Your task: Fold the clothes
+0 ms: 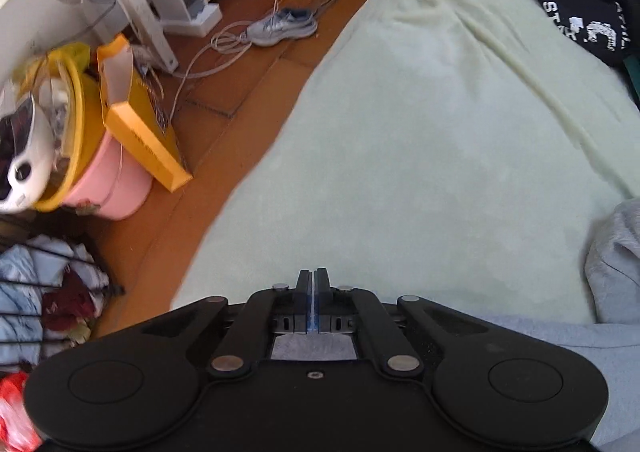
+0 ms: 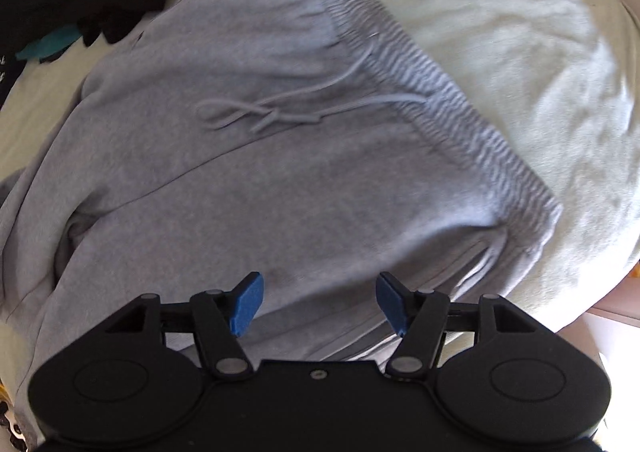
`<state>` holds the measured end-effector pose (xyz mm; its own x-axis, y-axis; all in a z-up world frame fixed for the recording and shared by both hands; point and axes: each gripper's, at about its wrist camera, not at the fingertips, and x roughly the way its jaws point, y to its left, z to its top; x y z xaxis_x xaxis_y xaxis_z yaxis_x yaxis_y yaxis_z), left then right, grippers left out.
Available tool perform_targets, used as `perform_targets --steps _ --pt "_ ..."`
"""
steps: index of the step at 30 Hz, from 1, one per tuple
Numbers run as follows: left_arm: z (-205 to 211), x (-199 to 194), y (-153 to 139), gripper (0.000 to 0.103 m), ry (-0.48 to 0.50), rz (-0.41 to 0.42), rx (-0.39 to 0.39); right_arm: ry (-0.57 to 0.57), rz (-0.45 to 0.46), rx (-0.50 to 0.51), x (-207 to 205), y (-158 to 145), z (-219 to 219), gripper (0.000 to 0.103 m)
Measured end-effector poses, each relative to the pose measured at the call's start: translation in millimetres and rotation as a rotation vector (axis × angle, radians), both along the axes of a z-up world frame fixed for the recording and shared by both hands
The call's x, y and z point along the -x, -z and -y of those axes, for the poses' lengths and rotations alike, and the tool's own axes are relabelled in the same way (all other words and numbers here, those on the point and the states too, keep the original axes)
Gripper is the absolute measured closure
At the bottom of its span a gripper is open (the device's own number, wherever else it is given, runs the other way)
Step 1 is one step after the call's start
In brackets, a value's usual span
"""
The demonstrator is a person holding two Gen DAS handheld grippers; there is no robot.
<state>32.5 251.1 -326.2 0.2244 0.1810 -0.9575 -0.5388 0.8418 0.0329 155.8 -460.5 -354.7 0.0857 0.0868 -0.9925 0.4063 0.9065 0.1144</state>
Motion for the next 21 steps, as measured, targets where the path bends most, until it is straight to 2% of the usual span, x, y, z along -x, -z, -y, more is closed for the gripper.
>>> perform_targets --steps 3,5,6,7,9,10,11,14,18,21 --pt "-14.4 8.4 -6.6 0.097 -0.052 0.020 0.039 -0.018 -0.008 -0.003 -4.1 1.4 -5.8 0.038" --pt "-23.8 15.1 -8.0 0.077 -0.103 0.036 0.097 -0.026 -0.016 -0.003 -5.6 1.7 -7.9 0.037" --pt "-30.9 19.6 -8.1 0.059 -0.136 0.043 0.132 -0.027 -0.020 -0.006 -6.0 1.4 -8.4 0.036" --pt "-33.7 21.7 -8.4 0.053 -0.134 0.044 0.140 -0.027 -0.021 -0.007 -6.0 0.5 -8.9 0.036" --pt "-38.5 25.7 -8.1 0.052 -0.125 0.055 0.168 -0.028 -0.024 -0.007 -6.1 -1.4 -10.1 0.034" --pt "-39.0 26.1 -7.4 0.049 -0.122 0.056 0.184 -0.029 -0.023 -0.007 -6.0 -2.6 -10.9 0.033" --pt "-40.4 25.2 -1.5 0.047 -0.109 0.031 0.223 -0.032 -0.022 -0.006 -5.8 -3.6 -12.0 0.031" --pt "-33.2 19.9 12.7 0.046 -0.037 -0.043 0.254 -0.044 -0.028 0.001 -4.4 -5.3 -15.5 0.030" --pt "-24.7 14.9 20.0 0.050 0.023 -0.062 0.231 -0.051 -0.032 0.001 -3.8 -7.4 -21.0 0.030" --pt "-13.9 12.1 17.3 0.078 0.091 -0.064 0.190 -0.068 -0.035 0.002 -5.3 -8.9 -26.5 0.030"
